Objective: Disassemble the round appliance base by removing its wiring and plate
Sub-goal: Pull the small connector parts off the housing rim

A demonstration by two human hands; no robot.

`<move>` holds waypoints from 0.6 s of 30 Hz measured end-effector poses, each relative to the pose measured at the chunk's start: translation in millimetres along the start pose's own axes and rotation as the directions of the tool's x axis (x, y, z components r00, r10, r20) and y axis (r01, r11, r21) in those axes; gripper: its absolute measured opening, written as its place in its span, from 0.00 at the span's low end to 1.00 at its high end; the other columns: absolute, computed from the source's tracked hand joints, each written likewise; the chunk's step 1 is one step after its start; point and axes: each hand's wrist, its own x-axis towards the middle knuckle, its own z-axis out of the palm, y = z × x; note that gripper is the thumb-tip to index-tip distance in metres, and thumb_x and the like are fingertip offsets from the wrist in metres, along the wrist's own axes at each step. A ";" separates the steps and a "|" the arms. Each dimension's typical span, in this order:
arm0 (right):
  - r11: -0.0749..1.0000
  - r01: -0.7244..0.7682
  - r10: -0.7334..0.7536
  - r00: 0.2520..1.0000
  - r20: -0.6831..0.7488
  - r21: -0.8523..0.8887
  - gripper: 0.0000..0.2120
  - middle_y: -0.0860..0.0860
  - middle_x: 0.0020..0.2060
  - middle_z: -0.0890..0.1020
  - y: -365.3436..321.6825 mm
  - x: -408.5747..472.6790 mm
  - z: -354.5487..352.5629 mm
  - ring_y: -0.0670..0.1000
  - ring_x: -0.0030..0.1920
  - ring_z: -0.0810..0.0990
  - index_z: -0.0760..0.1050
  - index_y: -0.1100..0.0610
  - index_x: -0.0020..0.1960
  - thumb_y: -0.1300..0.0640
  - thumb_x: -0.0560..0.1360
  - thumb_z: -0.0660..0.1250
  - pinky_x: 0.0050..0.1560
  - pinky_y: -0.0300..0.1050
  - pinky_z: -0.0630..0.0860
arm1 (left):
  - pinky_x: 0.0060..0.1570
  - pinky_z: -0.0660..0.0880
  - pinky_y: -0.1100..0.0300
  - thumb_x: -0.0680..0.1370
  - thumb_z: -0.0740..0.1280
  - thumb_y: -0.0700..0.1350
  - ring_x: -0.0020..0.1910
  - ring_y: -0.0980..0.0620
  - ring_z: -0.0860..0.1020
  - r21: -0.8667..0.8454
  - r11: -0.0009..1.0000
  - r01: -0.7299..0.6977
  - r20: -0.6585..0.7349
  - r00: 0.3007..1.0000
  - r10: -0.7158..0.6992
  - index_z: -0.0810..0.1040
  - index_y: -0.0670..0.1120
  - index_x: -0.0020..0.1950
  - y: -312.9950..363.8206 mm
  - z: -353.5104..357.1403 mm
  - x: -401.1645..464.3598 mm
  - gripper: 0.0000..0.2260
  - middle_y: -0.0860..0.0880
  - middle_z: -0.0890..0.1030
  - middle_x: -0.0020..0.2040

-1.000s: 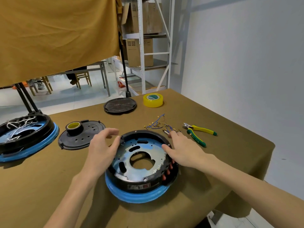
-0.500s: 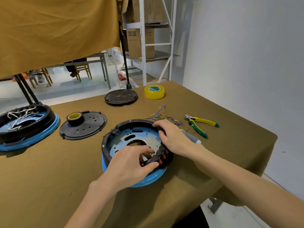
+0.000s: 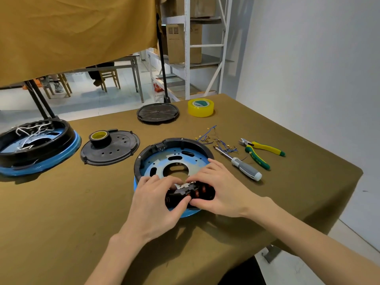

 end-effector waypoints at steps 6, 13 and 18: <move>0.998 -0.025 0.027 0.999 -0.032 0.057 0.18 0.35 0.51 0.79 1.8 3.6 4.7 0.38 0.58 0.75 0.81 0.46 0.60 0.39 0.74 0.72 0.78 0.43 0.53 | 0.48 0.62 0.65 0.75 0.66 0.62 0.41 0.64 0.69 -0.018 0.999 0.028 -0.037 0.999 -0.028 0.80 0.57 0.55 4.8 3.9 -0.7 0.14 0.69 0.66 0.36; 0.999 -0.028 0.029 0.999 -0.025 0.040 0.19 0.38 0.53 0.80 -0.2 4.8 6.6 0.38 0.60 0.74 0.79 0.47 0.61 0.39 0.74 0.71 0.79 0.44 0.52 | 0.48 0.62 0.66 0.75 0.65 0.64 0.42 0.63 0.71 -0.035 0.998 0.060 -0.017 0.998 -0.060 0.78 0.56 0.52 0.1 5.3 1.3 0.14 0.67 0.70 0.38; 0.999 -0.019 0.017 0.999 0.042 0.047 0.23 0.39 0.52 0.75 4.2 7.1 7.3 0.40 0.62 0.70 0.78 0.46 0.62 0.35 0.72 0.69 0.78 0.45 0.47 | 0.49 0.64 0.64 0.75 0.65 0.63 0.45 0.63 0.71 -0.056 0.998 0.040 0.043 0.998 -0.037 0.79 0.58 0.53 -3.2 -1.1 0.3 0.13 0.67 0.74 0.43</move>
